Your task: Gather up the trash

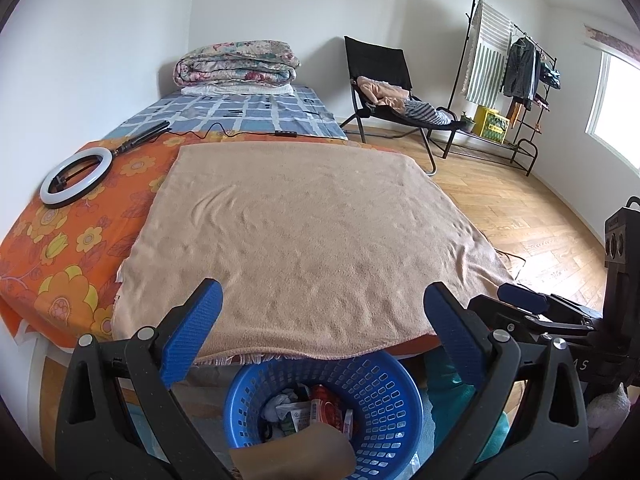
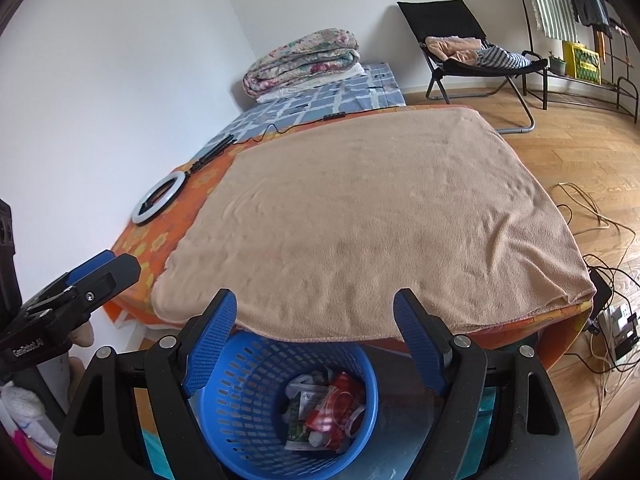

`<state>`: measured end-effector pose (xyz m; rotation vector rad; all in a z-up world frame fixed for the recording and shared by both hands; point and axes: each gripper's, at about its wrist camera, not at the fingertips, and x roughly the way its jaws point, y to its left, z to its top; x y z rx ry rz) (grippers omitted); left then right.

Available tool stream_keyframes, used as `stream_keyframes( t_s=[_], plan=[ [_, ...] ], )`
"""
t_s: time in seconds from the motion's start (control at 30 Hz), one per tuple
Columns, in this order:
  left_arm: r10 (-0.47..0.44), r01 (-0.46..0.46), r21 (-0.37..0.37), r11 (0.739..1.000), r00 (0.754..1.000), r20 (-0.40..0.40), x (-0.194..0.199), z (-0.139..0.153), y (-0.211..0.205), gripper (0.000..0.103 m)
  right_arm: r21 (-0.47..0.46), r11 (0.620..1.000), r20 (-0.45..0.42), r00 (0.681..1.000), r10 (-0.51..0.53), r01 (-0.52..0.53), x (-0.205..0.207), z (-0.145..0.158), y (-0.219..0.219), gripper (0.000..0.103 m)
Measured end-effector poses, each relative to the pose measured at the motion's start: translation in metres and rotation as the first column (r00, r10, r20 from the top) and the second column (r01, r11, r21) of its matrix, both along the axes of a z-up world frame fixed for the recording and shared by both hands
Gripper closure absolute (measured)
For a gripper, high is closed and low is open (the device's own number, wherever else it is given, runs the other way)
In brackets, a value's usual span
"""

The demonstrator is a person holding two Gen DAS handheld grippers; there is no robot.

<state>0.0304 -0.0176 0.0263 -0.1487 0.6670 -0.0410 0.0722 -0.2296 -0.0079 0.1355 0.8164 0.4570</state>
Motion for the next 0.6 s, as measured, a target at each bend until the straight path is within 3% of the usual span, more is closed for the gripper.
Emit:
stream_keyframes(
  t_s=[0.6],
  plan=[
    [0.001,-0.001,0.004,1.000,1.000,-0.002,0.0003,-0.0006,-0.0011,0.001,-0.003,1.000,0.000,1.000,-0.005,0.005,-0.0007,0.0016,0.0001,0.022]
  ],
)
